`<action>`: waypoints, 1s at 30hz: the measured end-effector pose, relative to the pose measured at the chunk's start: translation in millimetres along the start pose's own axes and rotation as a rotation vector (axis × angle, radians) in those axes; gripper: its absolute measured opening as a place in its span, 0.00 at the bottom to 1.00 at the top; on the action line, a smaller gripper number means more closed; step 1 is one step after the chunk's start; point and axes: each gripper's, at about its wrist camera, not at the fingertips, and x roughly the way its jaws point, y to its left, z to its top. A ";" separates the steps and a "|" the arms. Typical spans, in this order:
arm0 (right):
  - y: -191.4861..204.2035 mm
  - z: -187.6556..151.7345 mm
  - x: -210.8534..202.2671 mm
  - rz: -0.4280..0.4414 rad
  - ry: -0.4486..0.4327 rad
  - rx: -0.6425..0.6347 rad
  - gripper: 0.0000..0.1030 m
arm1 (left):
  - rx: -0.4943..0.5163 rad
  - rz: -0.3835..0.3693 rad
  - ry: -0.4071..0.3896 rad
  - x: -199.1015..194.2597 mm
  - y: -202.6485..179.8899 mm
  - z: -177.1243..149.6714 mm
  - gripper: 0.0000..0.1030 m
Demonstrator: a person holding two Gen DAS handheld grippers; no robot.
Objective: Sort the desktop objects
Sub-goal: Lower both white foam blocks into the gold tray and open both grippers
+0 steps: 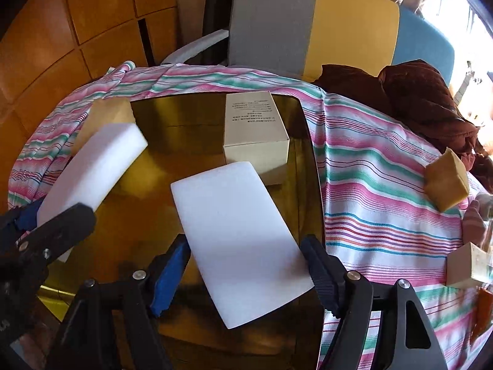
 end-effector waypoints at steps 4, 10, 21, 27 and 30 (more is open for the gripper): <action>-0.9 -2.0 -2.3 0.017 -0.020 -0.009 0.78 | -0.007 0.007 0.053 22.5 -5.2 10.9 0.60; -3.7 -8.3 -9.1 0.067 -0.069 -0.011 0.81 | -0.028 0.049 0.124 56.4 -7.0 22.3 0.60; -37.6 -34.1 -48.8 0.126 -0.230 0.062 0.84 | -0.043 0.130 0.177 98.8 -20.8 37.5 0.60; -62.2 -38.3 -47.9 0.116 -0.236 0.125 0.84 | -0.074 0.132 0.234 116.5 -26.3 39.0 0.64; -73.5 -43.2 -46.6 0.117 -0.235 0.154 0.84 | -0.093 0.128 0.215 112.3 -26.1 41.5 0.66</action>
